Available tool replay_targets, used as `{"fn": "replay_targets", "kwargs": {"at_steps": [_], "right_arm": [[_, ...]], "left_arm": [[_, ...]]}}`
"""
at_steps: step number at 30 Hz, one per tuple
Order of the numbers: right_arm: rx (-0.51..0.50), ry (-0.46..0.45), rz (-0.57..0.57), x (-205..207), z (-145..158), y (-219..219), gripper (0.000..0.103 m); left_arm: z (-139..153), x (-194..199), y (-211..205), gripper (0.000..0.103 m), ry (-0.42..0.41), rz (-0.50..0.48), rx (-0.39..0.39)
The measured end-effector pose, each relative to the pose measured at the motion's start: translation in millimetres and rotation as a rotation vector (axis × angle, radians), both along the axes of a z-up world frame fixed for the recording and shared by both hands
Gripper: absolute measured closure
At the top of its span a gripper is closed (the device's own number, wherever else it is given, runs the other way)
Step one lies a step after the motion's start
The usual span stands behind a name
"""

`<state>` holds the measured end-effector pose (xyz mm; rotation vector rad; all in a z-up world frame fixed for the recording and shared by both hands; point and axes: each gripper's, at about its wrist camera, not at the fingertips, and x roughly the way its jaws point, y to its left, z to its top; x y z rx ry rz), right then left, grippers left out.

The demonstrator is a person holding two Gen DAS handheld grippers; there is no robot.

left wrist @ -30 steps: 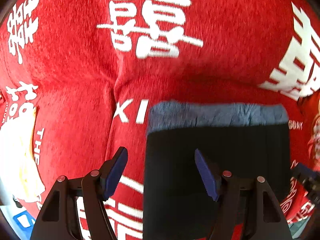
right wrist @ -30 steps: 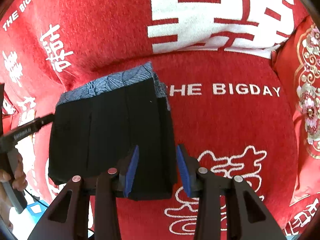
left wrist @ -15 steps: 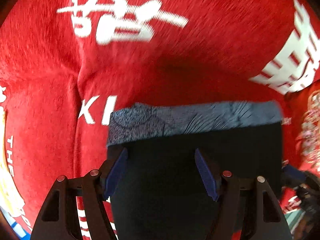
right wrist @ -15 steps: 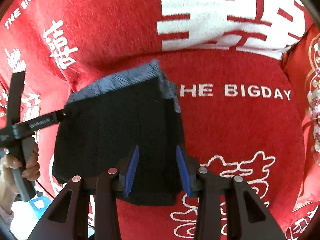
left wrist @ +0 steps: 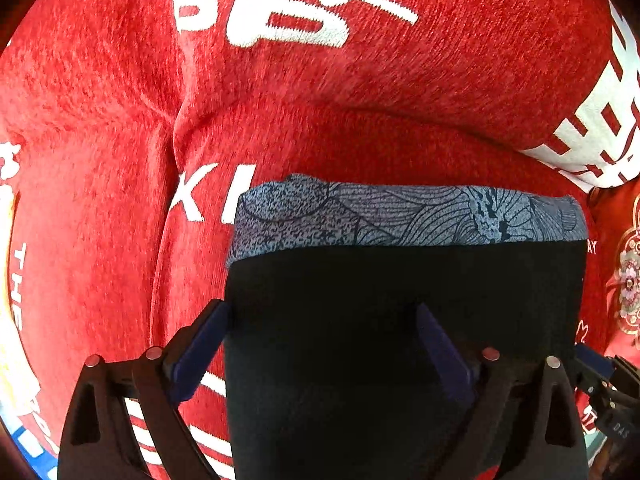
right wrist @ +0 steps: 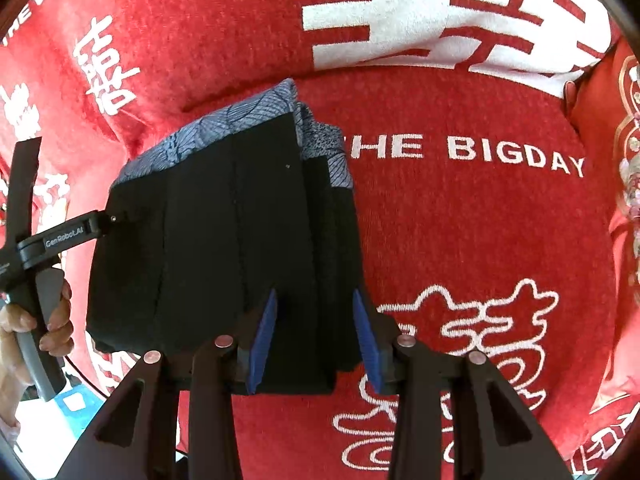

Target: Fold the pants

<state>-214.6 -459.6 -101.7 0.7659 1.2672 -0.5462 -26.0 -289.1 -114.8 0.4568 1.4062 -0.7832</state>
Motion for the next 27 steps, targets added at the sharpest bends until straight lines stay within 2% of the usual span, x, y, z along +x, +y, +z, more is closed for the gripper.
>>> {"fn": "replay_targets", "kwargs": {"at_steps": [4,7,12,14,16,18,22,24,27], "right_arm": [[0.009,0.009,-0.020,-7,0,3,0.045],[0.037,-0.001,-0.054,-12,-5,-1,0.044],[0.164,-0.048,-0.129,-22,-18,-15,0.044],[0.195,-0.077,-0.140,-26,-18,-17,0.052],[0.181,-0.100,-0.101,-26,-11,-13,0.075],[0.162,-0.108,-0.074,-29,-2,-10,0.083],[0.141,-0.061,-0.036,-37,-5,-3,0.087],[0.128,-0.044,-0.024,-39,-12,-1,0.087],[0.100,-0.043,-0.017,-38,-11,2,0.087]], "left_arm": [[0,-2,2,0.008,-0.013,-0.016,0.001],[-1,-2,2,0.008,-0.017,-0.017,0.003],[4,-6,2,0.008,-0.019,-0.017,0.005],[4,-5,2,0.008,-0.018,-0.017,0.005],[3,-5,1,0.008,-0.017,-0.021,0.009],[7,-11,2,0.008,-0.033,-0.051,0.016],[9,-30,5,0.007,-0.091,-0.120,0.017],[8,-32,6,0.002,-0.090,-0.118,0.026],[5,-34,6,0.001,-0.089,-0.112,0.030]]}}
